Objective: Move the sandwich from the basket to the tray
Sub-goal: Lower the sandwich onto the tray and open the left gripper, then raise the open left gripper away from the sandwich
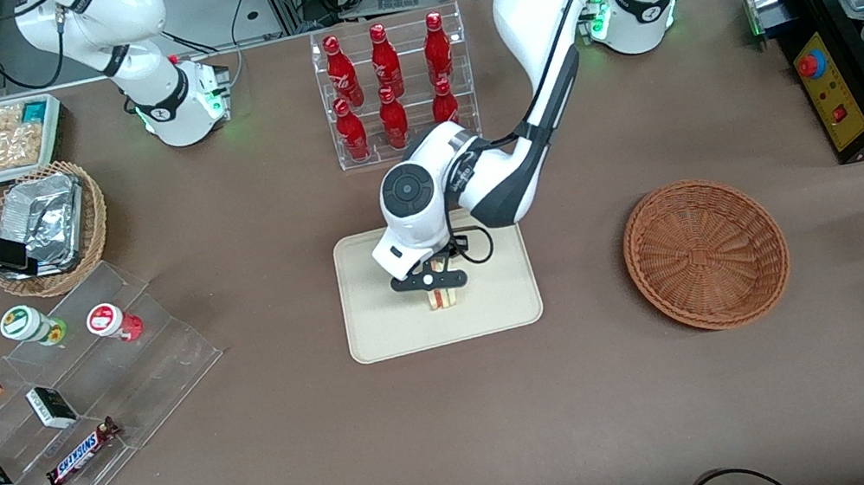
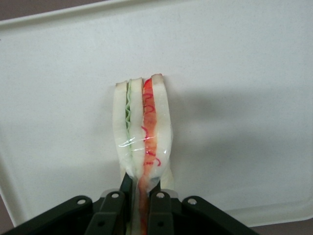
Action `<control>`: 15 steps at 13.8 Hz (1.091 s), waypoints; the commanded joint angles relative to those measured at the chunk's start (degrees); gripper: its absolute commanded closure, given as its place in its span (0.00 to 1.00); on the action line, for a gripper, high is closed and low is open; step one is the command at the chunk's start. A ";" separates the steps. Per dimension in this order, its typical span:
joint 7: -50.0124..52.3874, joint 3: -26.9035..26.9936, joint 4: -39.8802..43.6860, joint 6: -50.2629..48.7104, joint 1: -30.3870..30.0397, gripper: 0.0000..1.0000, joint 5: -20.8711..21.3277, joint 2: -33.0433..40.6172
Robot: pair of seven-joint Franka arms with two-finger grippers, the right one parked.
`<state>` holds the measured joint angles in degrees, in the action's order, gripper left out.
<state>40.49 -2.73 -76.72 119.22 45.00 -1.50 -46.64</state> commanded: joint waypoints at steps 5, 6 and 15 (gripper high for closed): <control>0.73 1.06 1.48 -3.28 0.18 0.01 0.53 1.72; 0.73 1.15 1.57 -5.30 -0.35 0.01 0.53 3.56; -0.76 1.24 0.78 -23.40 -15.36 0.01 0.53 23.25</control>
<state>40.42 -0.95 -73.37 99.33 32.91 -1.32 -27.65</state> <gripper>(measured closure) 0.009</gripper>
